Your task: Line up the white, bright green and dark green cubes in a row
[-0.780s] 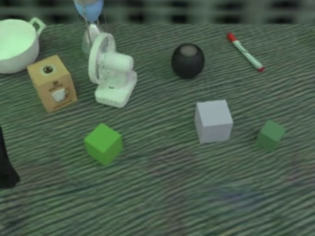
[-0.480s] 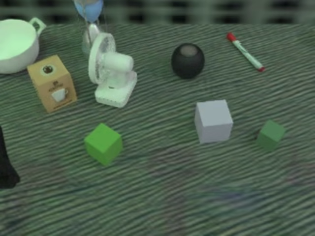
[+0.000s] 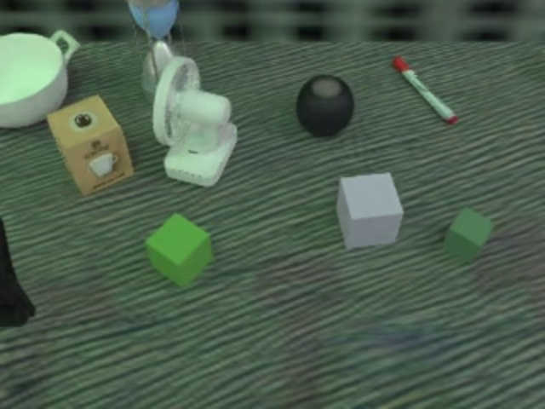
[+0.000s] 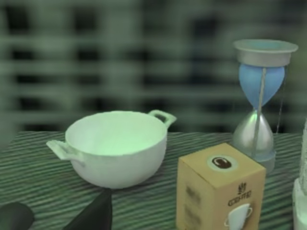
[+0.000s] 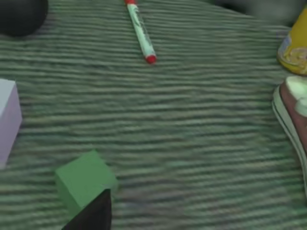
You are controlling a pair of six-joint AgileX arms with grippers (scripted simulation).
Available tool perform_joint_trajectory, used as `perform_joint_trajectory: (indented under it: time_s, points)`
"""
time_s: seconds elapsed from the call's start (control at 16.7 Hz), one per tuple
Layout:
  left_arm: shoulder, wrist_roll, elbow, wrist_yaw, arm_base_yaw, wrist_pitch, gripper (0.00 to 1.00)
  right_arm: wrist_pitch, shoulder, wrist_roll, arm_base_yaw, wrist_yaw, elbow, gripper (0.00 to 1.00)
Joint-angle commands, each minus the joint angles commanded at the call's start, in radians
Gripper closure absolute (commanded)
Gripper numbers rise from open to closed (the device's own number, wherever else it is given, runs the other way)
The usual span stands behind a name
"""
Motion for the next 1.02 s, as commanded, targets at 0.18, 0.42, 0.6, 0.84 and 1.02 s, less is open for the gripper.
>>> perform_joint_trajectory:
  time_s: [0.18,0.42,0.6,0.84,1.02]
  points:
    - [0.0,0.0,0.0,0.0,0.0,0.0,0.0,-0.166,0.34,-0.096,0.038,0.001,0.223,0.0]
    - [0.0,0.0,0.0,0.0,0.0,0.0,0.0,-0.381,0.759,-0.218,0.086,0.005,0.508,0.0]
    - [0.0,0.0,0.0,0.0,0.0,0.0,0.0,-0.517,1.007,-0.297,0.117,0.006,0.702,0.0]
    - [0.0,0.0,0.0,0.0,0.0,0.0,0.0,-0.644,1.262,-0.376,0.148,0.005,0.906,0.0]
    - [0.0,0.0,0.0,0.0,0.0,0.0,0.0,-0.692,1.36,-0.408,0.16,0.005,0.995,0.0]
